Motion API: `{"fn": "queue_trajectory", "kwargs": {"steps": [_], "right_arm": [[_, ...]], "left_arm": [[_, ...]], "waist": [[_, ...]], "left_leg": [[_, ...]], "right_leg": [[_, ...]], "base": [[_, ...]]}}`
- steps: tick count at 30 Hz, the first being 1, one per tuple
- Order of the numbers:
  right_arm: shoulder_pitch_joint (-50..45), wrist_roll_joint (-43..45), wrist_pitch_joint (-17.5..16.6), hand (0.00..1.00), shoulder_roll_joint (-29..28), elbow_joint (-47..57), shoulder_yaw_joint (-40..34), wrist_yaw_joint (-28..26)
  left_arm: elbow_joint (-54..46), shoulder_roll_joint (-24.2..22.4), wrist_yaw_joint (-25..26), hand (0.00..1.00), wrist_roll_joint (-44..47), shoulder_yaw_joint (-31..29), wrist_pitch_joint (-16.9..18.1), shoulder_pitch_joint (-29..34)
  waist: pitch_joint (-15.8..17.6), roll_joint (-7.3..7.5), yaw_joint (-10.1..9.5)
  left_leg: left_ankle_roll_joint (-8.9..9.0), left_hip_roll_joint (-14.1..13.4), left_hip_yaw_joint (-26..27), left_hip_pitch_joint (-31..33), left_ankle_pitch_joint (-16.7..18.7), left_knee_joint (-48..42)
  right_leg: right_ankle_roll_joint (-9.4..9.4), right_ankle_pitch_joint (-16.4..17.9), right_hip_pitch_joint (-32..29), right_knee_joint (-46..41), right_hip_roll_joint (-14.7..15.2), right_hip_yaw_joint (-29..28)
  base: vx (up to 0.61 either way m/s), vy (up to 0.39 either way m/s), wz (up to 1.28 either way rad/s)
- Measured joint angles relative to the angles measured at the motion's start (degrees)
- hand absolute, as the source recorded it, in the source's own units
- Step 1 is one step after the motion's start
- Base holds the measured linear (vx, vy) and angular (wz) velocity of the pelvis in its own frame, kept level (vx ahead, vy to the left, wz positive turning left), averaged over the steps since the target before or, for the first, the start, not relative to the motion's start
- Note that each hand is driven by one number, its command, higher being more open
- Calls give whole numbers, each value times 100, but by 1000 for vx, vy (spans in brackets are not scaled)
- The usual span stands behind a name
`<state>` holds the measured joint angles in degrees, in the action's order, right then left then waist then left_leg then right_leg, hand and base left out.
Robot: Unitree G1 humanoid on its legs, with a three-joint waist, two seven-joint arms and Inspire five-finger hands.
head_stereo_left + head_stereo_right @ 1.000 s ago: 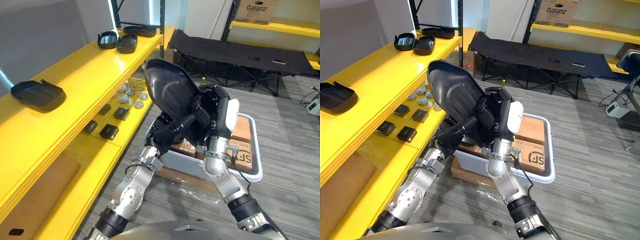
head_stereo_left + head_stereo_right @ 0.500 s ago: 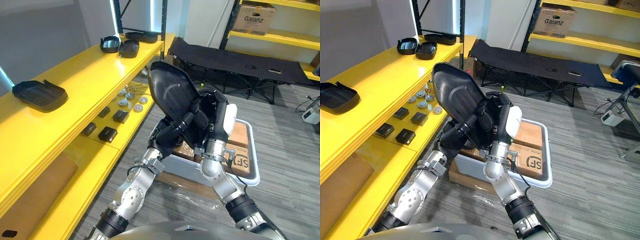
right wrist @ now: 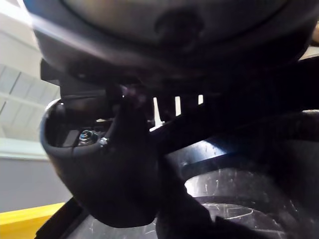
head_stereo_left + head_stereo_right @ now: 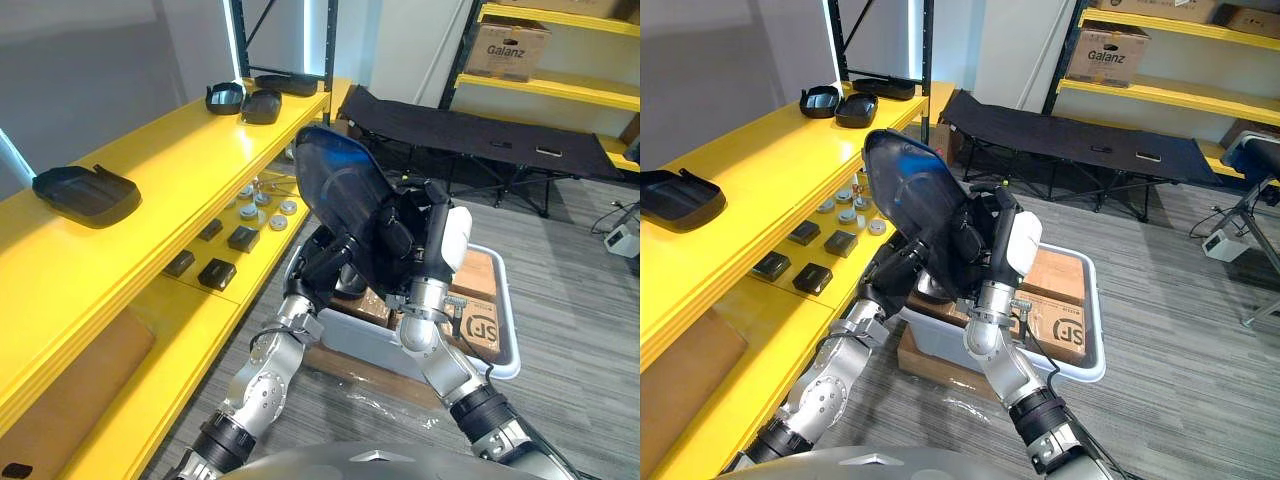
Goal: Walk over and take three plastic housings, then place them on the shelf
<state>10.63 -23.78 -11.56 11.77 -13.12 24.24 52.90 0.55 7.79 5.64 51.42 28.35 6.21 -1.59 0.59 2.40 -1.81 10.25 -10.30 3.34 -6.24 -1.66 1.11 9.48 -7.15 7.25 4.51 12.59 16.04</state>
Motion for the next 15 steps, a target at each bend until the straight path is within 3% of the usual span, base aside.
{"fn": "queue_trajectory", "kwargs": {"steps": [2, 8, 15], "right_arm": [[90, 3, -7, 0, 0, -16, 10, -94], [350, -2, -148, 0, 23, -18, 293, -303], [384, -1, -167, 0, 23, -18, 291, -357]], "left_arm": [[-3, 3, -236, 100, 133, 30, -14, -53], [36, -7, -327, 100, 116, 357, -371, -245], [37, -7, -356, 100, 60, 363, -433, -245]], "waist": [[3, 4, -25], [10, 11, -32], [17, 21, -40]], "left_leg": [[5, -23, -9, 1, 4, -1], [13, -40, -44, 2, 10, 5], [13, -40, -43, 1, 10, 4]], "right_leg": [[-16, 5, -4, 28, -21, 11], [-62, 35, -4, 29, -38, 47], [-39, 21, 2, 29, -38, 59]], "base": [[-28, 10, 2], [-2, 1, 2], [0, 0, 0]]}}
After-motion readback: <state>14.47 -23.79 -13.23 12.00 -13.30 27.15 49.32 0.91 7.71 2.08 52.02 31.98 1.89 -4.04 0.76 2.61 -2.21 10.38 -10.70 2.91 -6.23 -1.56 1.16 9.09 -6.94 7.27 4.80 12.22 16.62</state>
